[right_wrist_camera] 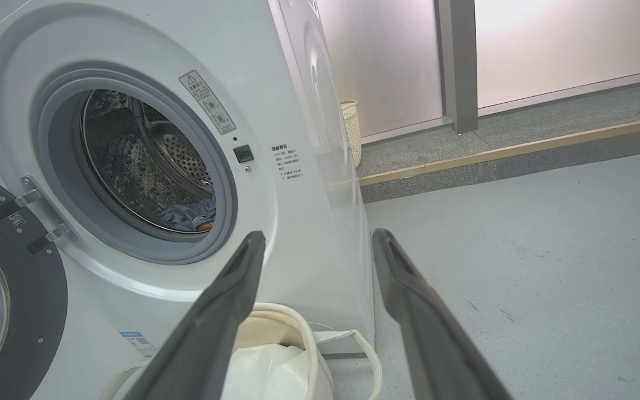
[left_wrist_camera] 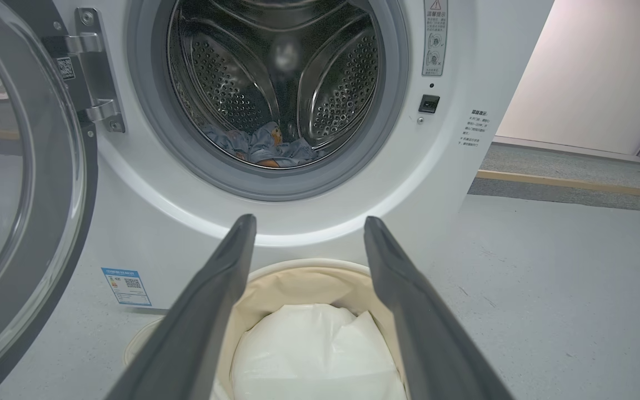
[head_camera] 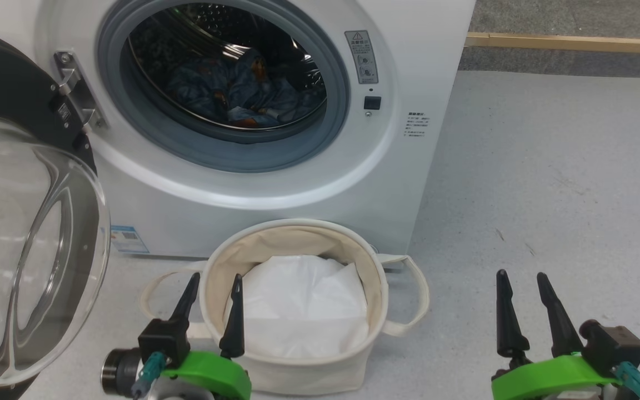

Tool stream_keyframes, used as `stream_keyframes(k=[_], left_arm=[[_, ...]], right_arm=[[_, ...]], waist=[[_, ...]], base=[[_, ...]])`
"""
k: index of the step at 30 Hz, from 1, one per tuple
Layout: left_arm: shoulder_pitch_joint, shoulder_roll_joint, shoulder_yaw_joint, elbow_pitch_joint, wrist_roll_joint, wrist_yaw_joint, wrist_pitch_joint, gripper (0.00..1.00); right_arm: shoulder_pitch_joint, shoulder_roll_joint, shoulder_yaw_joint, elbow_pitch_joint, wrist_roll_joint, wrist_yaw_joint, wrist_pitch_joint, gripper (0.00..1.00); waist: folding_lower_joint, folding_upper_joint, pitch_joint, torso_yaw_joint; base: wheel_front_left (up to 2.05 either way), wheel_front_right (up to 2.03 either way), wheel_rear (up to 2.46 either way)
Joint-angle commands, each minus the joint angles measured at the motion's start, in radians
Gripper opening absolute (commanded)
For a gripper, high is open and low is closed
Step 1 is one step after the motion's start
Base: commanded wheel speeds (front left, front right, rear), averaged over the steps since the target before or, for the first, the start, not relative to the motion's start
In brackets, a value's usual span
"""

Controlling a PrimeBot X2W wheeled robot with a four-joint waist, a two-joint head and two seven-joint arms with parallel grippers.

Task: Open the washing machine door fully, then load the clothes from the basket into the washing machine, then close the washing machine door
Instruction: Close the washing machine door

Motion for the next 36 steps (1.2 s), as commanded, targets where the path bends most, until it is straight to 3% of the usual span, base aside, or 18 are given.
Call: stream_keyframes(k=[1, 36], left_arm=[[-0.021, 0.015, 0.029, -0.035, -0.002, 0.005, -0.005, 1.0], [-0.024, 0.014, 0.022, -0.013, -0.034, 0.015, -0.005, 1.0]], right_arm=[[-0.017, -0.004, 0.027, -0.029, 0.003, 0.0, -0.005, 1.0], [-0.02, -0.004, 0.035, -0.018, 0.005, 0.0, -0.005, 1.0]], waist=[[0.0001, -0.0001, 0.0, 0.0], [0.0001, -0.0001, 0.003, -0.001]], base=[[0.0, 0.0, 0.0], [0.0, 0.0, 0.0]])
